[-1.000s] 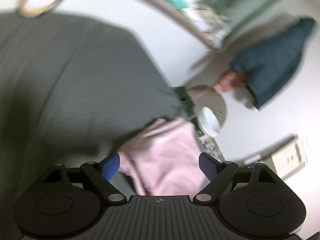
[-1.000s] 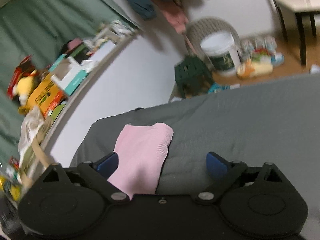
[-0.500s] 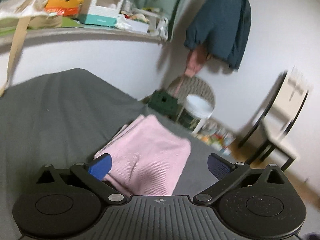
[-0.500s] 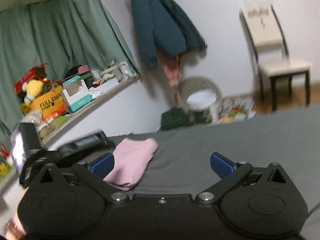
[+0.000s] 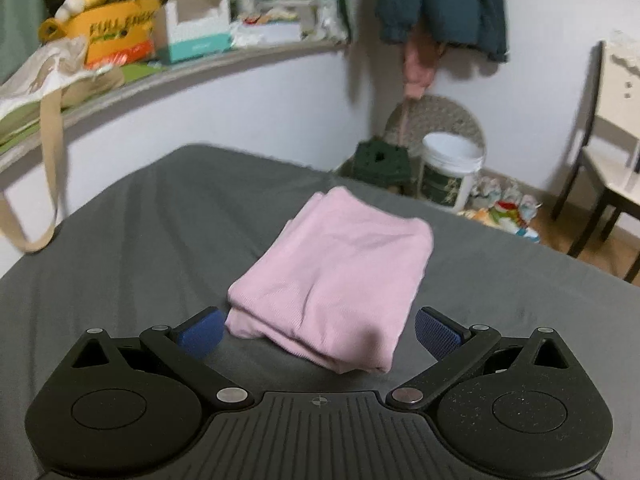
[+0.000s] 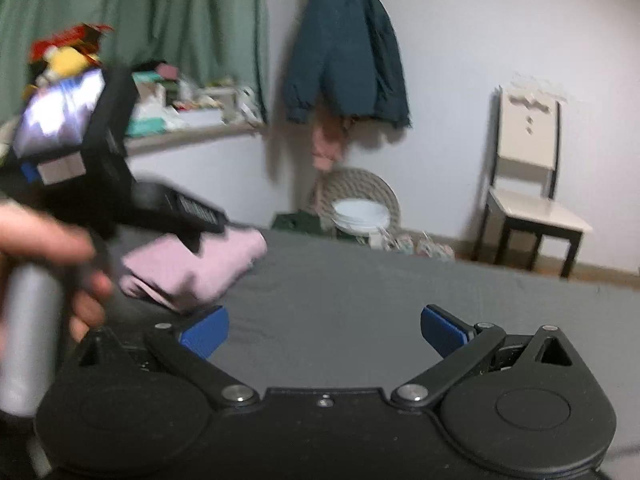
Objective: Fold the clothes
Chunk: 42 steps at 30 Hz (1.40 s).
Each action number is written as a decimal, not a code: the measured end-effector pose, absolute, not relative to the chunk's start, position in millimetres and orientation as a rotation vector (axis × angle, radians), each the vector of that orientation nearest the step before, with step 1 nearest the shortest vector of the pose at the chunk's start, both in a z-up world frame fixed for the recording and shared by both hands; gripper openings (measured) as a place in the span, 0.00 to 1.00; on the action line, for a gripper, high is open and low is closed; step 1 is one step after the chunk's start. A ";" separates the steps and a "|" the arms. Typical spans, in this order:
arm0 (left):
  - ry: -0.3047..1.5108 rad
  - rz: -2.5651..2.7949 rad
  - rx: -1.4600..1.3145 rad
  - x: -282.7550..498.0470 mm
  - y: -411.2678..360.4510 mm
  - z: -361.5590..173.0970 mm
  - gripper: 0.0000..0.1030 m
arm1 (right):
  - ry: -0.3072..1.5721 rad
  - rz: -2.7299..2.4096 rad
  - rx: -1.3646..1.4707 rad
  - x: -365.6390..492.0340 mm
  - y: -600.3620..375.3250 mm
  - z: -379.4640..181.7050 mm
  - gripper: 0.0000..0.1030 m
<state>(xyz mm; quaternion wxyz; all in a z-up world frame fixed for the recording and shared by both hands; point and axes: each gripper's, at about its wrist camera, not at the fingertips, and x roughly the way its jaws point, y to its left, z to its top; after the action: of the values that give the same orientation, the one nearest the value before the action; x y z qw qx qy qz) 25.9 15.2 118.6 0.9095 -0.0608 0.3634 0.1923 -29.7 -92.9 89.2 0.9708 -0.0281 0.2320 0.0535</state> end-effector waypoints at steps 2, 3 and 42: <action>0.768 0.410 -0.138 29.2 17.6 118.0 0.99 | 0.504 0.123 -0.084 -18.6 -87.3 77.3 1.00; 0.778 0.409 -0.108 30.5 15.3 116.5 0.99 | 0.515 0.134 -0.102 -14.3 -84.1 72.8 1.00; 0.742 0.320 -0.194 13.3 42.4 106.8 0.99 | 0.629 0.221 -0.084 38.9 -65.0 21.2 1.00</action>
<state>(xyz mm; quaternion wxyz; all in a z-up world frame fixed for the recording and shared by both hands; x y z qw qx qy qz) 13.3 42.4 106.8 0.9150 -0.0943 0.3602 0.1555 38.9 -65.0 21.2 0.9441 -0.0412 0.3087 0.1086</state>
